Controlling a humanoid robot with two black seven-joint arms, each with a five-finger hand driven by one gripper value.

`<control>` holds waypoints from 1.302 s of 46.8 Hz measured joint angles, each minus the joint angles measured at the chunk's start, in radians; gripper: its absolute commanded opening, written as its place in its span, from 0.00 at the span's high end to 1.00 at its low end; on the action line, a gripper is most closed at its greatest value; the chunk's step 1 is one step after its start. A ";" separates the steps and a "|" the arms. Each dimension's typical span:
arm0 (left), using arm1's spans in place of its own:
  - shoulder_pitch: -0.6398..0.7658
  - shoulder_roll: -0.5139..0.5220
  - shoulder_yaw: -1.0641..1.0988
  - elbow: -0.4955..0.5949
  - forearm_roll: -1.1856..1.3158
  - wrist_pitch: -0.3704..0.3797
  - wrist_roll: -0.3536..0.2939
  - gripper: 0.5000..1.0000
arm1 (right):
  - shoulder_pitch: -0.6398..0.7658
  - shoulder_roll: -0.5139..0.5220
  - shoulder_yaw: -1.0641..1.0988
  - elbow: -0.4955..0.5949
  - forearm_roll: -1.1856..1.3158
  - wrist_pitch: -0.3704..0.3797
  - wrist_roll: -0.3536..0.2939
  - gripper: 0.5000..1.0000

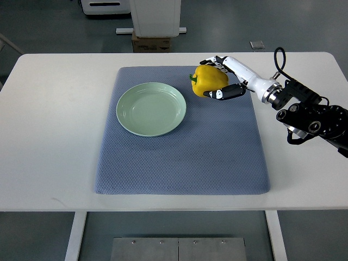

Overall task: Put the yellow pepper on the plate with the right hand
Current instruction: 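Lift the pepper with the right hand and carry it over the plate, then lower the pepper onto the plate and open the right hand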

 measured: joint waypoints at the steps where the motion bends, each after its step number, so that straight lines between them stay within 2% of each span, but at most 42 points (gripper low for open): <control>1: 0.000 0.000 0.000 0.000 0.000 0.000 0.000 0.00 | 0.000 0.007 0.003 -0.001 0.000 0.000 0.000 1.00; 19: 0.000 0.000 0.000 0.000 0.000 0.000 0.000 0.00 | -0.006 0.189 0.007 -0.061 0.033 0.000 0.000 1.00; 50: 0.000 0.000 0.000 0.000 0.000 0.000 0.000 0.00 | -0.046 0.195 0.005 -0.096 0.037 0.000 0.000 1.00; 54: 0.000 0.000 0.000 0.000 0.000 0.000 0.000 0.00 | -0.053 0.195 0.005 -0.095 0.044 0.000 0.000 0.74; 58: 0.000 0.000 0.000 0.000 0.000 0.000 0.000 0.00 | -0.055 0.195 0.006 -0.095 0.049 0.000 0.000 0.39; 61: 0.000 0.000 0.000 0.000 0.000 0.000 0.000 0.00 | -0.055 0.195 0.007 -0.095 0.050 0.000 0.000 0.26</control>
